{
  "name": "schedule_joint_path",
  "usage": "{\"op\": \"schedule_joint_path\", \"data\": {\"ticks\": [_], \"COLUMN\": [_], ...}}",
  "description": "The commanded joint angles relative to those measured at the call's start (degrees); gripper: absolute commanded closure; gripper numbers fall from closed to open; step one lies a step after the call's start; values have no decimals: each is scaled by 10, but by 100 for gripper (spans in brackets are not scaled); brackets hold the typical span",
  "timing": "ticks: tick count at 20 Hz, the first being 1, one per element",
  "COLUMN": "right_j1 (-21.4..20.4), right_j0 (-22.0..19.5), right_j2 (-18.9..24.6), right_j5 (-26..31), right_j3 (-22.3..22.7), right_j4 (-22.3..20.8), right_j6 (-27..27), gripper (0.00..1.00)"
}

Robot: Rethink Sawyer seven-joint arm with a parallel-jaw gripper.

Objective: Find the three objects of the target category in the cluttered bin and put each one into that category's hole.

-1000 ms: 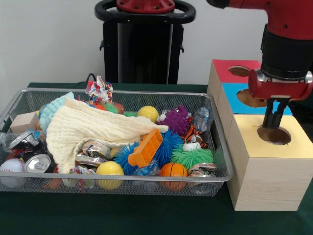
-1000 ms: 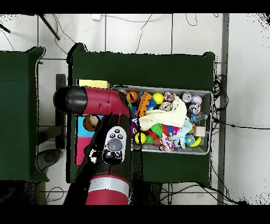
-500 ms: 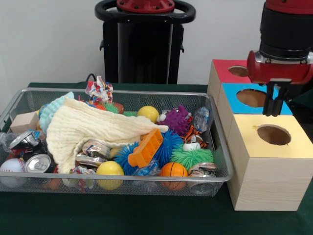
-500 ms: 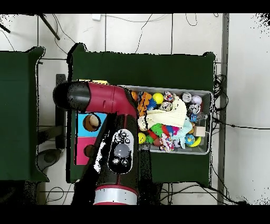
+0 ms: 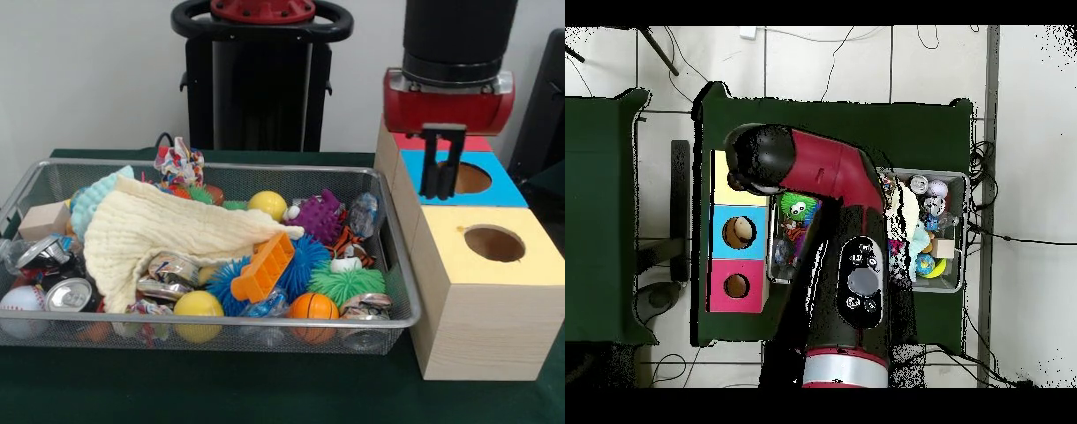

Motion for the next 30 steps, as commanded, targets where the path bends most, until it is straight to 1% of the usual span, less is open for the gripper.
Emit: {"op": "schedule_joint_path", "data": {"ticks": [1,6,8,13,14,20,24,30], "right_j1": [-12,-42,-47,-51,-51,-55,-61,-65], "right_j0": [-34,-37,-40,-51,-55,-76,-93,-129], "right_j2": [59,61,65,72,75,88,97,114], "right_j5": [90,88,81,95,101,104,95,68], "right_j3": [-29,-9,-7,-10,-11,1,17,63], "right_j4": [-6,-7,-11,-16,-16,-15,-16,-20], "right_j6": [15,13,1,-13,-12,-30,-40,-64], "gripper": [100,100,100,100,0,0,0,0]}}
